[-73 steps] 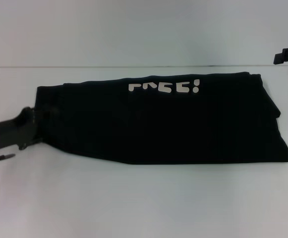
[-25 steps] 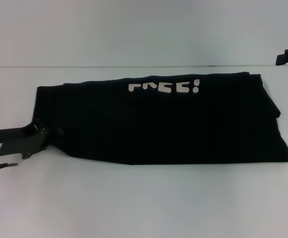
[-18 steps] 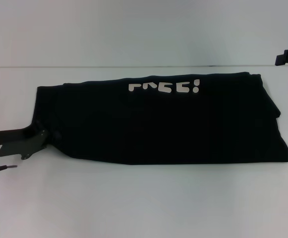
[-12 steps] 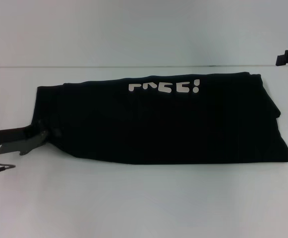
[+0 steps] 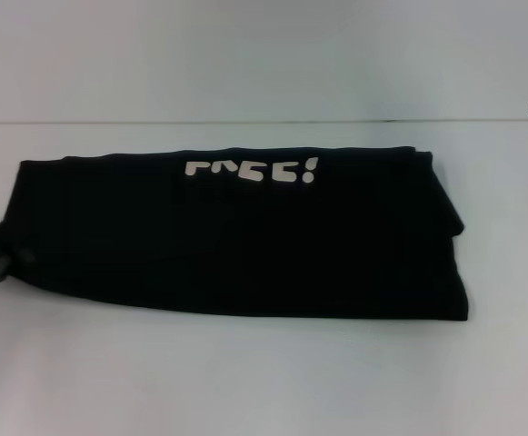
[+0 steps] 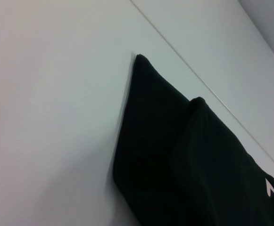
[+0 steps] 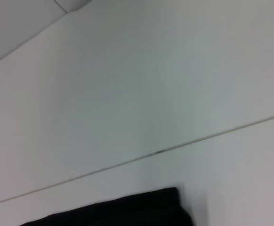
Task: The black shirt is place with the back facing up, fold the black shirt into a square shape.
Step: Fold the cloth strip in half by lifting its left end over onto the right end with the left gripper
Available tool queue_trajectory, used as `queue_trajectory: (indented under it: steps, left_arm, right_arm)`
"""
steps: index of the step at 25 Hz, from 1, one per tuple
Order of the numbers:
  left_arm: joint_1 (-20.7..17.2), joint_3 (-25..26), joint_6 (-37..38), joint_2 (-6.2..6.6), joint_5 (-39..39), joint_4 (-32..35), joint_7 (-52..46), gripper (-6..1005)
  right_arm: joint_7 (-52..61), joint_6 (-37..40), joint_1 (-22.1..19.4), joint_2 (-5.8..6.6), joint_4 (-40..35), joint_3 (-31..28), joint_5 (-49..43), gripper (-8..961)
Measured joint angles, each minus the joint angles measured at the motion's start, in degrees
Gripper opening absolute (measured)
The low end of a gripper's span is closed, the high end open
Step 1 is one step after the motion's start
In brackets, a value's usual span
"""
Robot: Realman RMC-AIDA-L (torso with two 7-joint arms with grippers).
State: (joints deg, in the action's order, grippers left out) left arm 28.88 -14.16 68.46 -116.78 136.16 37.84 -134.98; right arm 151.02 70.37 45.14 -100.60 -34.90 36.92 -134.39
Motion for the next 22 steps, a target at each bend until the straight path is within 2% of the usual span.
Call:
queue_trajectory:
  steps: [4, 11, 15, 18, 22]
  left_arm:
    - [-0.1, 0.1, 0.5, 0.23, 0.0, 0.5, -0.6, 43]
    - [1.7, 0.0, 3.4, 0.14, -0.8, 0.7, -6.4, 44]
    - [6.1, -0.5, 8.2, -0.07, -3.9, 1.9, -8.5, 45]
    - [10.4, -3.9, 9.0, -0.7, -5.4, 2.0, -8.8, 46]
    - [16.7, -8.6, 8.8, -2.63, -5.5, 1.8, -9.5, 48]
  right_arm:
    - [0.4, 1.1, -0.2, 0.56, 0.0, 0.0, -0.1, 808]
    - [-0.1, 2.2, -0.9, 0.58, 0.3, 0.3, -0.1, 808]
    - [-0.1, 3.2, -1.0, 0.58, 0.1, 0.2, -0.1, 808]
    - [-0.1, 3.1, -1.0, 0.56, 0.0, 0.1, -0.1, 808]
    - [-0.2, 3.0, -0.5, 0.31, 0.0, 0.0, -0.1, 808]
